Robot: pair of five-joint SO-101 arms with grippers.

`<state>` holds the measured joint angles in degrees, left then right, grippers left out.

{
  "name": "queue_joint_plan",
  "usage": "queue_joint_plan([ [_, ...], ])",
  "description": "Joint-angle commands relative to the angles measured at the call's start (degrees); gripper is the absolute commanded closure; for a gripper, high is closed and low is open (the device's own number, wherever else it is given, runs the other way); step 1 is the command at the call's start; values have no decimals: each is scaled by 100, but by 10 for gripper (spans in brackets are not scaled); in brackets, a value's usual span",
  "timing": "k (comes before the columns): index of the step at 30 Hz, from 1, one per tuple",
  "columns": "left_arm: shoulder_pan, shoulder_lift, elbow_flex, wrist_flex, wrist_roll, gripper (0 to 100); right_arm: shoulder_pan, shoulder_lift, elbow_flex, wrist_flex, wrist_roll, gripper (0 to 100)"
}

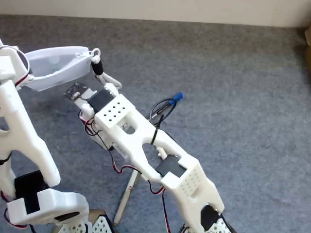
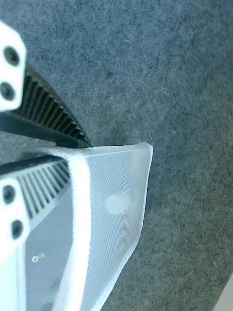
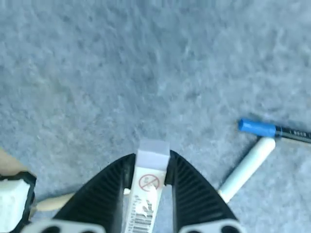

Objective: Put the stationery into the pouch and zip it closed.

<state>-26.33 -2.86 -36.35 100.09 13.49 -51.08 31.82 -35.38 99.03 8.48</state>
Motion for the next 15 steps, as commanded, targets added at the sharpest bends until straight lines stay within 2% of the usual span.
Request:
queue_joint_plan([
  [1,207,-101,-321,9,79,994,145,-462,-66,171,35,995],
  [11,541,-857,189,26,53,994,242,-620,22,207,35,995],
  [15,549,-1393,585,0,44,994,374,-1226,646,198,35,995],
])
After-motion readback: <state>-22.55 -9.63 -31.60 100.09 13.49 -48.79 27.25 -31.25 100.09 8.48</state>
